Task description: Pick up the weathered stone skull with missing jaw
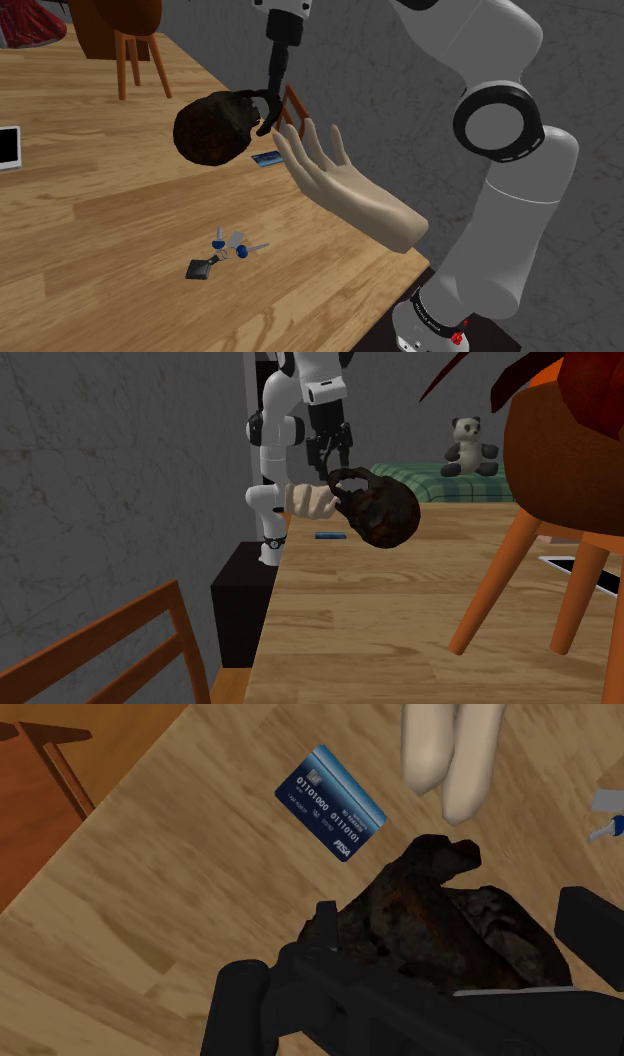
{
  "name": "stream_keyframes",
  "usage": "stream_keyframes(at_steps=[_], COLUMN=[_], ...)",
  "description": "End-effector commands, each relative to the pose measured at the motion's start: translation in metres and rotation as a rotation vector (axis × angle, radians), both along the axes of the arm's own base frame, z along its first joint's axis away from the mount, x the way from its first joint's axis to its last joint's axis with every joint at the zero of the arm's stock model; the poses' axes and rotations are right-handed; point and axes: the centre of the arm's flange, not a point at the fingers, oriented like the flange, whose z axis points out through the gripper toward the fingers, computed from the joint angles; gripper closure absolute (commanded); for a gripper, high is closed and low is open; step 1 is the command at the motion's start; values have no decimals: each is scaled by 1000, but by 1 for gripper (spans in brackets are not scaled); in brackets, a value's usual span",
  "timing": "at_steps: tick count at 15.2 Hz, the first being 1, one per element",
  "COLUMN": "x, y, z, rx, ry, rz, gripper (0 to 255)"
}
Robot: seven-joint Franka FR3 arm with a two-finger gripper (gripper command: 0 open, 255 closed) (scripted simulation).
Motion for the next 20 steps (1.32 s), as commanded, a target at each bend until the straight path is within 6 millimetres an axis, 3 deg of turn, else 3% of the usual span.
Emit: stream_keyframes(at_steps=[1,6,7,16,20], x=[1,1,1,1,1], y=[1,1,1,1,1], z=[-9,-28,-28,-28,-7], rx=[2,1,1,2,2], ry=[-1,-1,-1,-1,-1], rz=[3,3,3,3,3], gripper=[0,0,255,255,255])
